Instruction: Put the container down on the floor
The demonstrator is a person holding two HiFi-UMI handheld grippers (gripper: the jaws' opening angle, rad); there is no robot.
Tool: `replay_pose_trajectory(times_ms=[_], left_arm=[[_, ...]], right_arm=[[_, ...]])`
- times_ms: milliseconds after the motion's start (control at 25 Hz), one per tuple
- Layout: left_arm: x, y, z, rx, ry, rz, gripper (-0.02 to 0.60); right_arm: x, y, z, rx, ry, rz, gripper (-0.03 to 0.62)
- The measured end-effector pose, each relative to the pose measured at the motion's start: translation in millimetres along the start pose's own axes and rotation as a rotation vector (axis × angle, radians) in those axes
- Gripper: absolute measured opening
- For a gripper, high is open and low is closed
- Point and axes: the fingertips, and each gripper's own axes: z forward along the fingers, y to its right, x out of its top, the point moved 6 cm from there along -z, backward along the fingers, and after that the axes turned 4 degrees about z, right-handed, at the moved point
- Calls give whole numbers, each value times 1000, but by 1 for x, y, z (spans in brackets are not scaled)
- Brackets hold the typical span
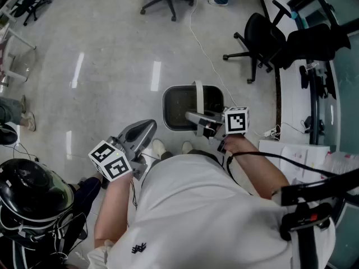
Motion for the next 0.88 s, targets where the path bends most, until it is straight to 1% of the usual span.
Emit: replay_pose_trajectory(times_ms=[120, 240, 360, 480, 680, 800, 880], left_arm=[[-15, 13, 17, -6, -12, 3, 9], [-27, 27, 36, -9, -28, 1, 9], [-27, 42, 58, -11, -40, 2, 9], [-30, 54, 80, -14, -42, 9, 9], [-45, 67, 99, 14, -26, 5, 9], [-41, 59, 101, 42, -11, -10, 9], [-40, 51, 101, 59, 0, -29, 9]], right_arm=[[-9, 9, -24, -11, -4, -16, 31], [-9, 14, -46, -21, -21, -59, 31], [-2, 18, -63, -19, -23, -63, 29], [4, 22, -74, 3, -29, -46, 29], [7, 38, -82, 25, -96, -53, 31], [20, 57, -68, 20, -138, -18, 31], [27, 70, -57, 35, -149, 21, 31]])
